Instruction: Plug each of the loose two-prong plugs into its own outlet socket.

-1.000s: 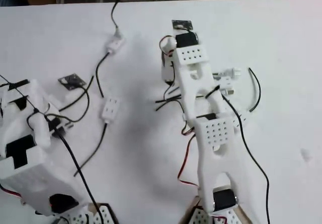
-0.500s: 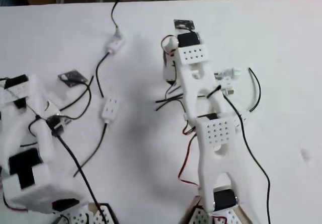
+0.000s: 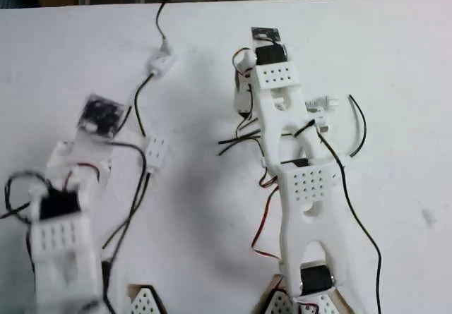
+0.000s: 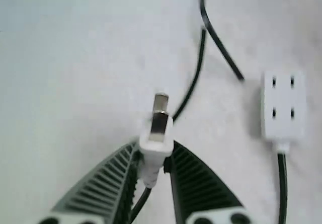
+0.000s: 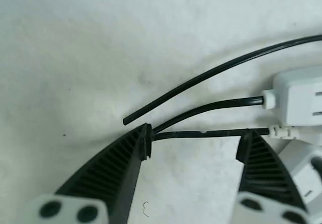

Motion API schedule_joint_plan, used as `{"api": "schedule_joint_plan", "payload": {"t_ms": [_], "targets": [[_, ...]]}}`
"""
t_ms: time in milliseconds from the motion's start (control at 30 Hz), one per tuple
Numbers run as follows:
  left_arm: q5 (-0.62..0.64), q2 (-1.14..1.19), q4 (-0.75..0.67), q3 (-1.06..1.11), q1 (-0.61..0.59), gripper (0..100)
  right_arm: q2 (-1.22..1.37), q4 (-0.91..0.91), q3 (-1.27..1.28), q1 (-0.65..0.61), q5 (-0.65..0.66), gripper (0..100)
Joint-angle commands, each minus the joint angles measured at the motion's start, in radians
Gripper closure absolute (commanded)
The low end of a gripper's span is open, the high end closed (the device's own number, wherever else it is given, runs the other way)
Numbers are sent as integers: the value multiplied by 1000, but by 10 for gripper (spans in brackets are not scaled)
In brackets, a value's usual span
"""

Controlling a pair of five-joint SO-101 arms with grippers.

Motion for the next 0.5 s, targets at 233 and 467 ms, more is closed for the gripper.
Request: {"api": "schedule_joint_plan", "payload": {"t_ms": [233,467], "targets": [[508,-756,-262,267,194,977,-56,7,-6,1,9,723],[789,-791,-537,302,280,977,-114,7,-15,-8,9,723]]}}
